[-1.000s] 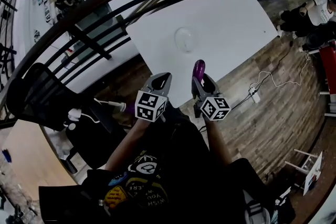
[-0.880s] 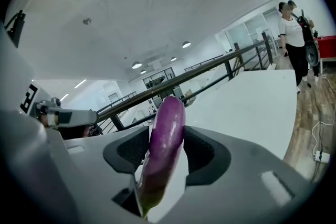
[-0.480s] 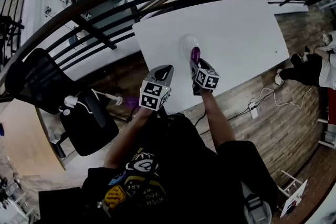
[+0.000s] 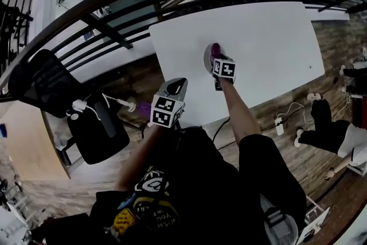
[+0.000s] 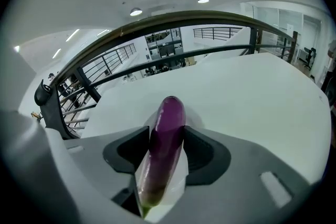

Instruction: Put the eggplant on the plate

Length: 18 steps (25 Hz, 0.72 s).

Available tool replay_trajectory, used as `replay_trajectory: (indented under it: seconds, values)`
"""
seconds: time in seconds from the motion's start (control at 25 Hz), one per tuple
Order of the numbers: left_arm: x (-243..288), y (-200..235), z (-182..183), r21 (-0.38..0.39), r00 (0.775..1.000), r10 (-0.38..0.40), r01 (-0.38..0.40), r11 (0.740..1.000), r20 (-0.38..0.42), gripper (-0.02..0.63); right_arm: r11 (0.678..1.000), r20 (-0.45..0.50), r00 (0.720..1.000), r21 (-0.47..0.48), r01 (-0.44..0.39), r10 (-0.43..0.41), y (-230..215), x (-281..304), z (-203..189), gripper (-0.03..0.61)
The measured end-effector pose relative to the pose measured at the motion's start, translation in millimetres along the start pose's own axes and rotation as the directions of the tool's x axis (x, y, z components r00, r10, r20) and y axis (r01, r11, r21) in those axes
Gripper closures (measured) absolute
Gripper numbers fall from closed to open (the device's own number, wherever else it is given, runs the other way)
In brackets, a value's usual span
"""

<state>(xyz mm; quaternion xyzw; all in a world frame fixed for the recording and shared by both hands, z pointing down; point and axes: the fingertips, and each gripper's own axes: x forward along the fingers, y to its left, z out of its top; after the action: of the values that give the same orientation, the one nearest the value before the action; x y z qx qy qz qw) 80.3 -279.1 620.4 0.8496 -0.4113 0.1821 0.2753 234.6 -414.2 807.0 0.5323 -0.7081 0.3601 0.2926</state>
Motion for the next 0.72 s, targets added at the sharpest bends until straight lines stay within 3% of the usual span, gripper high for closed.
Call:
replay_trajectory:
  seconds: [0.32, 0.48, 0.6, 0.72]
  values:
    - [8, 6, 12, -0.004, 1.000, 0.003, -0.002, 1.000, 0.011, 0.609, 1.000, 0.006, 1.000, -0.020, 0.007, -0.006, -1, 11, -6, 0.364]
    - [13, 2, 15, 0.002, 1.000, -0.017, 0.017, 1.000, 0.008, 0.609, 0.996, 0.155, 0.988, 0.089, -0.027, 0.013, -4, -23, 3, 0.316]
    - [13, 1, 20, 0.005, 0.999, -0.030, 0.029, 1.000, 0.016, 0.609, 0.975, 0.298, 0.954, 0.208, -0.082, 0.017, 2, -83, -3, 0.330]
    - [7, -3, 27, 0.015, 0.998, -0.043, 0.043, 0.999, 0.036, 0.610, 0.953, 0.389, 0.921, 0.270, -0.134, 0.019, 16, -145, -29, 0.371]
